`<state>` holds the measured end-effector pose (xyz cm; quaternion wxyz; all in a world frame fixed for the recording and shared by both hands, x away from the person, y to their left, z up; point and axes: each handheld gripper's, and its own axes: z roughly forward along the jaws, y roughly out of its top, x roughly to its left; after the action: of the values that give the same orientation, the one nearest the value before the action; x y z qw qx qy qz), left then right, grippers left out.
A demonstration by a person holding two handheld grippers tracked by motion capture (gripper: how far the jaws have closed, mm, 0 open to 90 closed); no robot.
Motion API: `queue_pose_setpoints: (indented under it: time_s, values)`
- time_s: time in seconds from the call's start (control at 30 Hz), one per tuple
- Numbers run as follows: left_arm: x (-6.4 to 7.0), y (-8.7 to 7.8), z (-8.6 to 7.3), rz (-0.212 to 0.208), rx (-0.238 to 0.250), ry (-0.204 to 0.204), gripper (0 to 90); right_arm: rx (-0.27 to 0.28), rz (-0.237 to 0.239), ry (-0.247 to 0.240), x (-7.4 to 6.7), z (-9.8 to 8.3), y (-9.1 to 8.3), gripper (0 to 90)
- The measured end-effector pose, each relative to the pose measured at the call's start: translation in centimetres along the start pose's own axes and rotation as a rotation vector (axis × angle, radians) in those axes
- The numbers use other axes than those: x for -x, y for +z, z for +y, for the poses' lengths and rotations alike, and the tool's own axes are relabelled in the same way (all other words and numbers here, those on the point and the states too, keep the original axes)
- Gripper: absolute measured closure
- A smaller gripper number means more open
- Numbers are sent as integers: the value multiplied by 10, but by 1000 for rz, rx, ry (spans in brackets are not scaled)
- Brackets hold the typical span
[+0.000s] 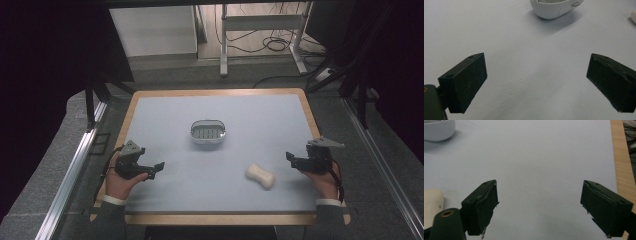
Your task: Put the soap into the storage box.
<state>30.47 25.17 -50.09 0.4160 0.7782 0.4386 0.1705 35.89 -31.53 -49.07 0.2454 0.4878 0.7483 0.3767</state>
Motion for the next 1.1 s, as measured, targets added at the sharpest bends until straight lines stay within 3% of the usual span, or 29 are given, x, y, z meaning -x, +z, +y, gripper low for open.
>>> queue_pose_setpoints:
  time_s: [0.23,0.43,0.6,0.83,1.03,1.1]
  values:
    - [2,3,-4,7,-23,18,49,-11,4,-1,4,-3,2,161]
    - [1,-3,-5,-5,1,28,51,-28,7,-43,-9,0,6,162]
    - [-1,-3,-4,7,-5,35,54,-41,2,-89,-12,0,8,181]
    - [1,-2,-5,22,-7,40,56,-56,1,-61,-9,-2,11,195]
    - [1,0,-5,22,-16,50,57,-73,-15,-86,-17,-2,14,248]
    - [1,0,-5,22,-15,51,58,-82,12,-56,-16,0,12,273]
